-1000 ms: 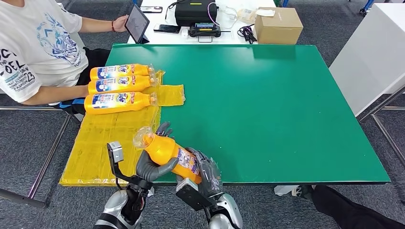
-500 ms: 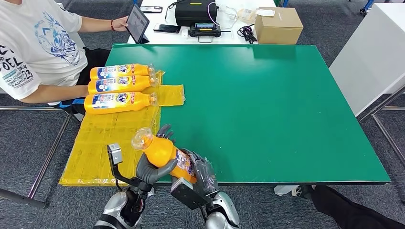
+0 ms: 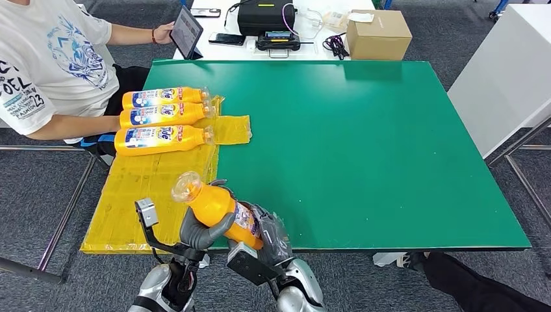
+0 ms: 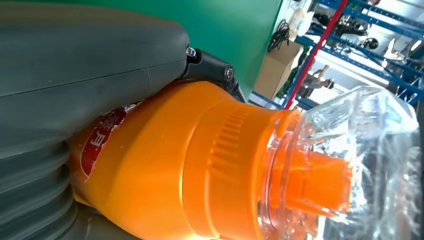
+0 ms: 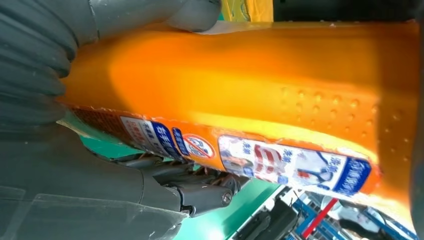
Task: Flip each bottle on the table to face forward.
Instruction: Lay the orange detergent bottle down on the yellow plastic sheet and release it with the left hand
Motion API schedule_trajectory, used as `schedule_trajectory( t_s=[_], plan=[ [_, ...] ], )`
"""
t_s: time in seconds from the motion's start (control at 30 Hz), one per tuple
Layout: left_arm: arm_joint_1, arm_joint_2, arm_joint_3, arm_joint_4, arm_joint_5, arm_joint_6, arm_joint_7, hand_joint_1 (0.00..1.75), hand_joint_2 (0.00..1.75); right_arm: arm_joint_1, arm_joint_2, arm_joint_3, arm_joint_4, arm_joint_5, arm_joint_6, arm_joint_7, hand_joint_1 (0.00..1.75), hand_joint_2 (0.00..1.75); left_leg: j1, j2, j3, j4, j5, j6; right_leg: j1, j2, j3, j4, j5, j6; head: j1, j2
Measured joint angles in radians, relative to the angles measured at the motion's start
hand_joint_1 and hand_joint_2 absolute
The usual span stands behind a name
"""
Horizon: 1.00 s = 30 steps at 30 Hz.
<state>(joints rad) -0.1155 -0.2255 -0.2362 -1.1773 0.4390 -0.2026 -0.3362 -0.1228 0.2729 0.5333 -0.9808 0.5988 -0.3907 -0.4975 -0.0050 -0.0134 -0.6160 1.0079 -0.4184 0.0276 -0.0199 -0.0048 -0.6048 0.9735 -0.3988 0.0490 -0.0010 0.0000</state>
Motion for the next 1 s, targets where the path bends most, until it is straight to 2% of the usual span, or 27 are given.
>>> schedule_trajectory(
  t_s=[0.07, 0.2, 0.3, 0.43, 0.6, 0.7, 0.97, 1.0],
  plan=[
    [0.0, -0.003, 0.005, -0.009, -0.001, 0.011, -0.004, 1.75, 1.75, 0.003, 0.0, 0.0, 0.0, -0.007, -0.004, 0.004, 0.0, 1.75, 0.0, 0.0, 0.0, 0.0, 0.0, 0.0, 0.0, 0.0, 0.0, 0.0, 0.0, 0.0, 0.0, 0.0],
    [-0.001, -0.005, 0.017, -0.031, -0.002, 0.025, -0.01, 1.75, 1.75, 0.011, 0.0, -0.005, -0.001, -0.016, -0.01, 0.008, 0.0, 0.0, 0.0, 0.0, 0.0, 0.0, 0.0, 0.0, 0.0, 0.0, 0.0, 0.0, 0.0, 0.0, 0.0, 0.0],
    [-0.004, -0.005, 0.023, -0.039, -0.034, 0.072, -0.029, 1.75, 1.75, 0.021, -0.004, -0.007, -0.034, -0.037, -0.013, -0.015, 0.0, 0.0, 0.0, 0.0, 0.0, 0.0, 0.0, 0.0, 0.0, 0.0, 0.0, 0.0, 0.0, 0.0, 0.0, 0.0],
    [-0.024, -0.004, 0.043, -0.04, -0.108, 0.176, -0.071, 1.75, 1.75, 0.047, -0.023, -0.028, -0.187, -0.103, -0.016, -0.054, 0.0, 0.0, 0.0, 0.0, 0.0, 0.0, 0.0, 0.0, 0.0, 0.0, 0.0, 0.0, 0.0, 0.0, 0.0, 0.0],
    [-0.071, -0.002, 0.078, -0.04, -0.186, 0.274, -0.109, 1.75, 1.75, 0.086, -0.038, -0.076, -0.432, -0.125, -0.149, -0.126, 0.0, 0.0, 0.0, 0.0, 0.0, 0.0, 0.0, 0.0, 0.0, 0.0, 0.0, 0.0, 0.0, 0.0, 0.0, 0.0],
    [-0.1, -0.001, 0.093, -0.04, -0.225, 0.313, -0.124, 1.75, 1.75, 0.106, -0.039, -0.098, -0.536, -0.155, -0.182, -0.147, 0.0, 0.0, 0.0, 0.001, 0.0, 0.0, 0.0, 0.0, 0.0, 0.0, 0.0, 0.0, 0.0, 0.0, 0.0, 0.0],
    [-0.176, 0.013, 0.14, 0.004, -0.475, 0.514, -0.186, 1.75, 1.75, 0.137, -0.049, -0.139, -0.703, -0.373, -0.227, -0.198, 0.0, 0.0, 0.0, 0.001, 0.0, 0.0, 0.0, 0.0, 0.0, 0.0, 0.0, 0.0, 0.0, 0.0, 0.0, 0.0],
    [-0.187, 0.018, 0.147, 0.014, -0.536, 0.556, -0.195, 1.75, 1.75, 0.137, -0.051, -0.141, -0.716, -0.393, -0.23, -0.199, 0.0, 0.44, 0.0, 0.001, 0.0, 0.0, 0.0, 0.0, 0.0, 0.0, 0.0, 0.0, 0.0, 0.0, 0.0, 0.0]
  ],
)
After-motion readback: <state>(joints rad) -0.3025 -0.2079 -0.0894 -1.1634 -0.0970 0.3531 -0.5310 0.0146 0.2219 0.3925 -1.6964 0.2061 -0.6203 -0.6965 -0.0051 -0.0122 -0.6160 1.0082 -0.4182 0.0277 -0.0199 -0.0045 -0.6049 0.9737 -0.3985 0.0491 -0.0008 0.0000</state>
